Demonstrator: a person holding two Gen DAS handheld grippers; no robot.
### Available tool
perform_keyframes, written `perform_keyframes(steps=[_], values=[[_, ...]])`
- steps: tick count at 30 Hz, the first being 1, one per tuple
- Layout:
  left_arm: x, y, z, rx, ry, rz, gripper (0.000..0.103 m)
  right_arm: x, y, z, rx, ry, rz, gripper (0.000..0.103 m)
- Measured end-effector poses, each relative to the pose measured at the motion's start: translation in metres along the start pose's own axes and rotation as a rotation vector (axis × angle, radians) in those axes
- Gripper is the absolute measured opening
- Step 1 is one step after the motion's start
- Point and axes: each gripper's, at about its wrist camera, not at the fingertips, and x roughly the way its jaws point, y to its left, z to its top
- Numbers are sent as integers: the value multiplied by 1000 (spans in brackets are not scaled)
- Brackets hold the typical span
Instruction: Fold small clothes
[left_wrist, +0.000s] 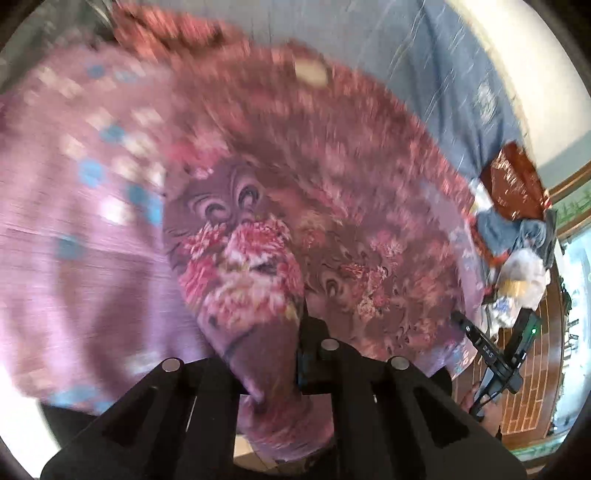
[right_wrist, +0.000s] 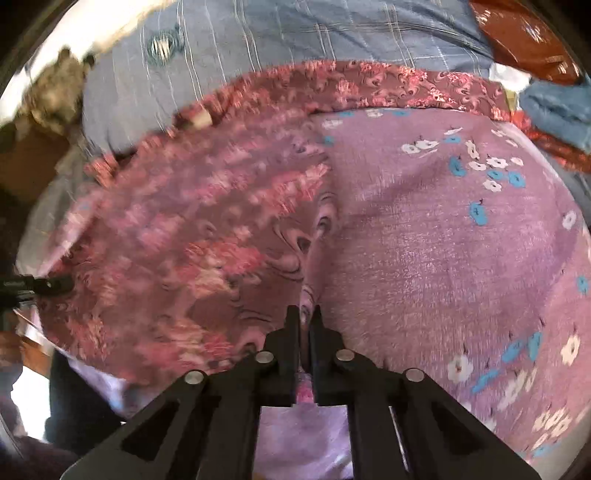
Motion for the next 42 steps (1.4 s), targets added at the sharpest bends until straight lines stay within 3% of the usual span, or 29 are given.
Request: perform_keyframes(steps=[3, 6, 8, 10, 11, 13, 14, 15, 19, 20, 21, 22, 25, 26, 27, 29, 31, 35, 36, 38, 39, 40, 42], values=[[-20, 14, -3, -1, -4, 156, 12, -21, 1, -3, 7, -33, 47, 4], [-1, 45, -16, -14, 79, 370, 17, -7, -3, -9, 15, 15, 7, 4], [3, 69, -22, -65, 126, 402, 17, 11, -13, -17, 42, 74, -47, 3], [-5, 89, -24, -144, 115, 340, 17, 9, -21, -21, 83, 70, -23, 4], [-9, 91, -22, -154, 104, 313, 18, 7, -22, -19, 84, 79, -23, 11], [-9, 84, -14, -108, 79, 269, 38, -2, -20, -9, 70, 50, -38, 18], [-5, 76, -10, -76, 59, 258, 60, -5, -20, -3, 70, 35, -29, 31], [1, 70, -8, -64, 54, 244, 68, -7, -19, 4, 73, 24, -16, 46], [30, 63, -9, -104, 136, 79, 63, -1, -6, 16, 55, 7, -37, 51], [39, 56, -12, -99, 159, 55, 22, 5, -1, 15, 46, 23, -41, 51], [41, 50, -11, -82, 168, 71, 3, 9, 1, 14, 38, 35, -41, 51], [36, 40, -7, -63, 146, 79, 3, 15, 6, 11, 22, 55, -43, 51], [-9, 4, 8, 29, -3, 0, 4, 22, 15, 5, -25, 73, -87, 50], [-21, -5, 11, 67, -47, 36, 9, 21, 16, 4, -34, 72, -92, 50], [-31, -14, 15, 120, -96, 128, 30, 21, 16, 3, -37, 71, -94, 50], [-33, -9, 19, 137, -139, 220, 70, 21, 14, 3, -35, 74, -90, 51], [-28, 13, 18, 92, -107, 217, 71, 22, 9, 2, -19, 78, -79, 52], [3, 47, 3, -49, 38, 53, 70, 22, 8, 1, -12, 76, -68, 57], [8, 48, -5, -79, 68, 21, 64, 23, 9, 1, -21, 78, -70, 58], [10, 51, -18, -104, 101, -143, 50, 24, 11, 1, -36, 83, -79, 59], [7, 47, -25, -82, 111, -229, 50, 24, 12, 1, -41, 84, -81, 60], [2, 42, -32, -48, 114, -268, 50, 24, 13, 0, -44, 85, -83, 61], [-3, 21, -47, 93, 116, -277, 50, 24, 13, -2, -48, 85, -85, 65]])
